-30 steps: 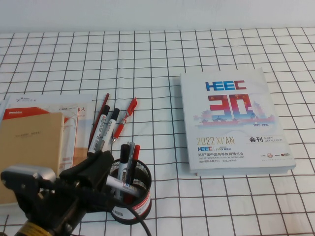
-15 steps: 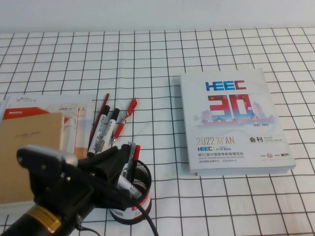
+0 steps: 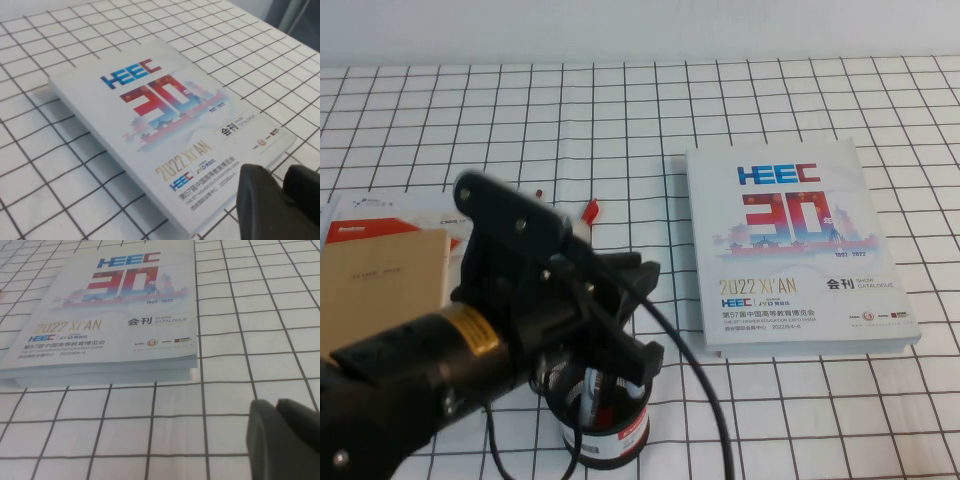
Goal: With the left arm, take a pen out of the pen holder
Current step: 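Take a marker out of the pen holder and lay it on the table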
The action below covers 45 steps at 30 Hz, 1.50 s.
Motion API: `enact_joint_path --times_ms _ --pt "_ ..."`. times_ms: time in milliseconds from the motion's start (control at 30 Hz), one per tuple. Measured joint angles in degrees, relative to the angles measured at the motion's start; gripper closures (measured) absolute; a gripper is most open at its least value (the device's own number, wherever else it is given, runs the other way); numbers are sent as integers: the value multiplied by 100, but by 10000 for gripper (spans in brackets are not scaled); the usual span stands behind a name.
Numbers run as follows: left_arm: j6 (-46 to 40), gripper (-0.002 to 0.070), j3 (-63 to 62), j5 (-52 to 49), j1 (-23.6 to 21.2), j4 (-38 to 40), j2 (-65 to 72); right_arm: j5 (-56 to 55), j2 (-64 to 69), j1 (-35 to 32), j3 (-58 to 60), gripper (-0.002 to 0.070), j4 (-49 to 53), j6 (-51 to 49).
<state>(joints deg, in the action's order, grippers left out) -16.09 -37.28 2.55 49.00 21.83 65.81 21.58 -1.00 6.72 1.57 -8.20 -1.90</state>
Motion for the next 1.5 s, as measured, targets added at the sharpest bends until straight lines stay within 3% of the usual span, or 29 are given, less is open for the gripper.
enact_joint_path --times_ms 233,667,1067,1500 --pt "-109 610 -900 -1043 -157 -165 0 0 0 0 0 691 0 0" --pt "-67 610 -2816 -3512 -1477 -757 273 0 0 0 0 691 0 0" --pt "878 610 -5138 -6396 -1557 -2264 2333 0 0 0 0 691 0 0" --pt "719 610 -6842 -7222 -1557 -2418 4430 0 0 0 0 691 0 0"
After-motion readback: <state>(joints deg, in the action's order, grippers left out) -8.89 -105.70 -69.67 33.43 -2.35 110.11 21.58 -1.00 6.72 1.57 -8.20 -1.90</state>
